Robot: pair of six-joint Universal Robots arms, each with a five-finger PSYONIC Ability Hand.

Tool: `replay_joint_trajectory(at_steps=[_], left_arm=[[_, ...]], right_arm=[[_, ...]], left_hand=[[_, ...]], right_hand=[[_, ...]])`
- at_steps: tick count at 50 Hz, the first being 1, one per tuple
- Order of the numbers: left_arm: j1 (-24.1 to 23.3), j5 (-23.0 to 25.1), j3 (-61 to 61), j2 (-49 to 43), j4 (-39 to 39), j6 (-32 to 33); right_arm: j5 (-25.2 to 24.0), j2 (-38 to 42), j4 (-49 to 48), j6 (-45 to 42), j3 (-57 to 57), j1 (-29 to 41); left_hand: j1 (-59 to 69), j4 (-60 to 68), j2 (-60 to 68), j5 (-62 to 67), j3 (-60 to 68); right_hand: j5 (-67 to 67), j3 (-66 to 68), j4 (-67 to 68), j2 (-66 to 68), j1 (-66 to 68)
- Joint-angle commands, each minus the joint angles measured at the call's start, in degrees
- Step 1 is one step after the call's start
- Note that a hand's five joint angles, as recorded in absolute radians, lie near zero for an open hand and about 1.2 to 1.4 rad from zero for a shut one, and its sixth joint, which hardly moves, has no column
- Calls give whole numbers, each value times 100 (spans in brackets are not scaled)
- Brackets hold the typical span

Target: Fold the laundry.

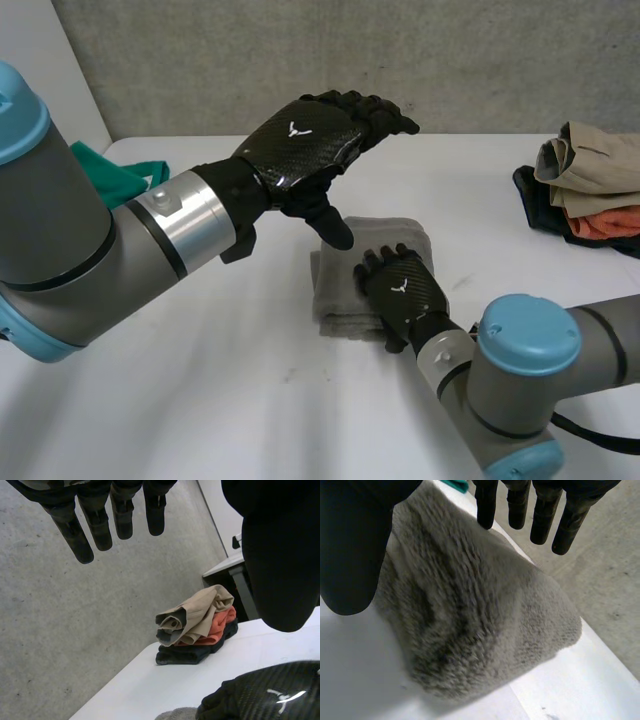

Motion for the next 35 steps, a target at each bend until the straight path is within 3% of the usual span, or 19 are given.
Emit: replay_joint_trajectory(at_steps=[1,9,18,23,26,28,30,35], left_arm=[[-46,-95,-15,-16,11,49],[-46,-95,-15,-16,20,49],[-46,-104,-50,-16,2,31],[-46,-174,-164,-7,11,49],[-46,-183,-164,-7,11,49],[-38,-183,-173,1,20,49],[-29,-183,-173,-7,20,49],[-29,-183,-164,2,29,49]], right_arm=[[288,393,-174,-63,-461,-34],[139,499,-201,-11,-804,-60],[122,877,-95,25,-1261,-60],[-71,894,-95,68,-1419,-69],[-229,965,-87,95,-1516,-104],[-274,1018,1,104,-1551,-113],[-291,1035,141,95,-1586,-113],[-300,1123,318,104,-1718,-122]], left_hand=[[-63,-15,-31,-7,-50],[-96,-49,-65,-40,-84],[-79,-32,-48,-24,-67],[-96,-49,-65,-41,-84],[-96,-49,-65,-41,-84],[-96,-49,-65,-41,-84],[-96,-49,-65,-41,-84],[-96,-49,-65,-41,-84]], right_hand=[[8,191,63,108,244],[2363,2546,2418,2463,2599],[2901,3084,2956,3001,3137],[5237,5420,5293,5337,5473],[4907,5090,4963,5007,5143],[3044,3227,3100,3144,3280],[2251,2433,2306,2351,2487],[1859,2042,1914,1959,2095]])
